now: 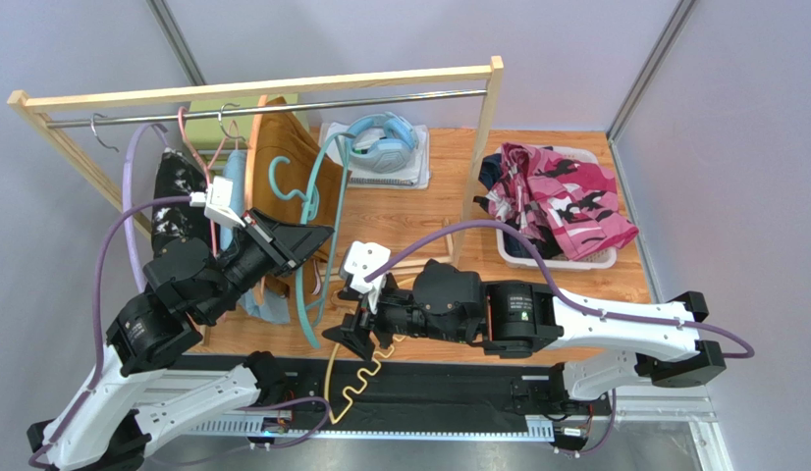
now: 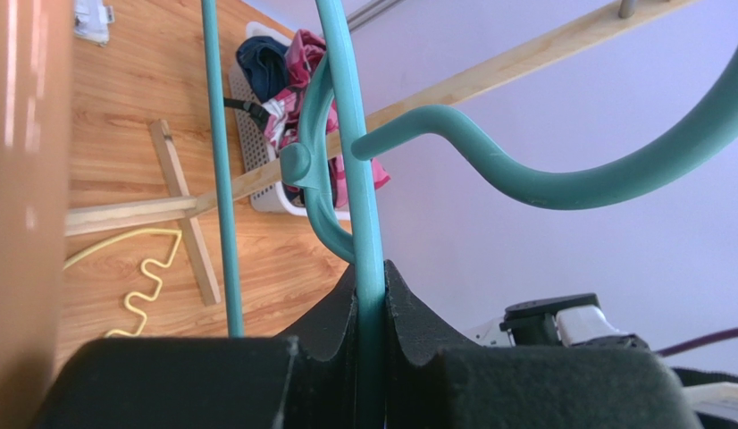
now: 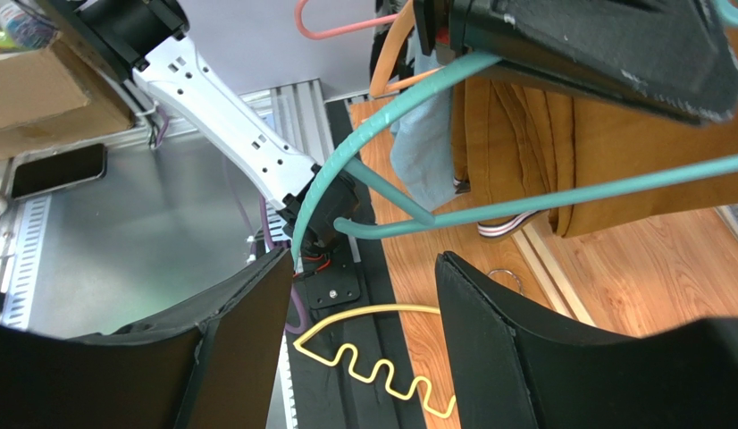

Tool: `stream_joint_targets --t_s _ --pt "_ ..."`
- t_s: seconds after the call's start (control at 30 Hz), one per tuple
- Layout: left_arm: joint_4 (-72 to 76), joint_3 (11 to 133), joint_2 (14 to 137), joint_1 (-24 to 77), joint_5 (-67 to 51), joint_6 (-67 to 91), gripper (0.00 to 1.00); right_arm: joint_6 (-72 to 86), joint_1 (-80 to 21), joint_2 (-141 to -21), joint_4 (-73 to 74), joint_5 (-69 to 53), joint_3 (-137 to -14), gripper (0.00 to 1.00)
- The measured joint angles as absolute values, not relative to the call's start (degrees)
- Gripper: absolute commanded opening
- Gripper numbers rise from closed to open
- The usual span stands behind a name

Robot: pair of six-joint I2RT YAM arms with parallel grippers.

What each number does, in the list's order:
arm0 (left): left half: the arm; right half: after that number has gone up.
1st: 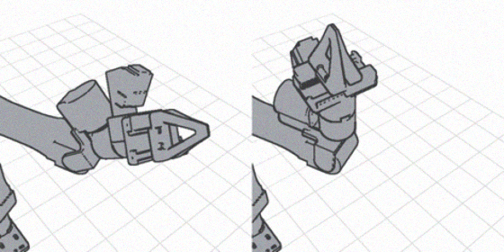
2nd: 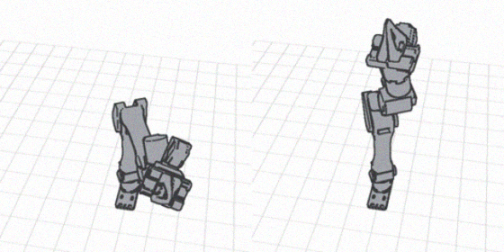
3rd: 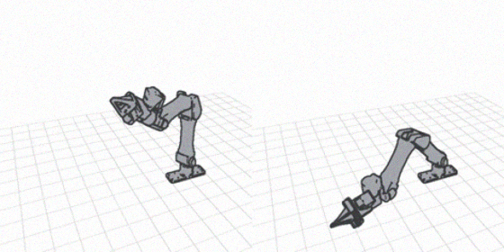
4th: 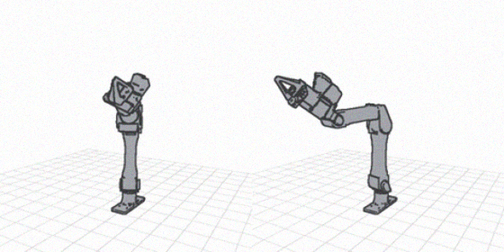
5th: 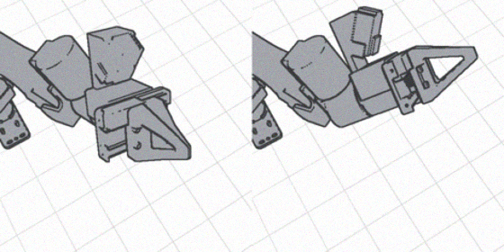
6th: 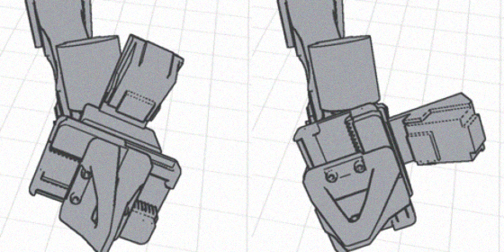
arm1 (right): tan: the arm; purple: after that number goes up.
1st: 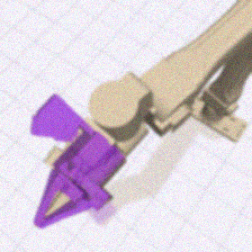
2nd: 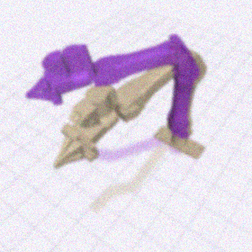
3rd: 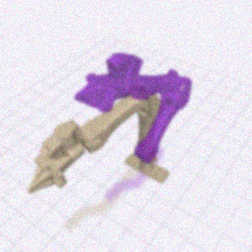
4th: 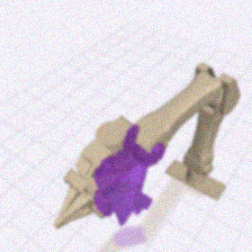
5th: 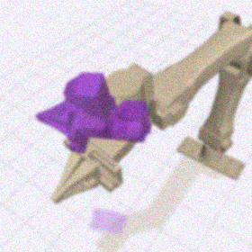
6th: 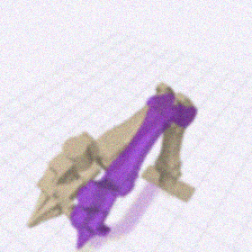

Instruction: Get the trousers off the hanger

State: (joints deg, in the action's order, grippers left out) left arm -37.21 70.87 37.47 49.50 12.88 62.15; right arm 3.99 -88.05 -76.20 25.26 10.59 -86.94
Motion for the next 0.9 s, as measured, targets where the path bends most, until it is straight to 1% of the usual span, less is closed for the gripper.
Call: stream_joint_targets --t_s 0.27,0.43,0.57,0.77,0.9 --pt "-36.53 70.87 37.06 49.47 8.1 57.32 0.0 2.76 -83.57 -81.6 27.75 0.73 -92.58 0.66" --pt "-36.53 70.87 36.77 49.47 6.04 55.29 0.0 1.43 -82.43 -87.46 29.78 -2.61 -100.33 0.66" --pt "-36.58 70.85 35.73 49.47 5.98 53.98 0.0 -0.08 -81.91 -89.8 30.0 -4.34 -102.06 0.67" --pt "-35.44 70.83 33.3 49.47 5.85 51.99 0.0 -0.47 -80.73 -91.61 30.13 -8.54 -103.88 0.57" --pt "-35.29 70.81 33.43 49.41 4.84 51.33 0.0 -0.54 -79.83 -91.9 30.17 -12.29 -104.01 0.57"
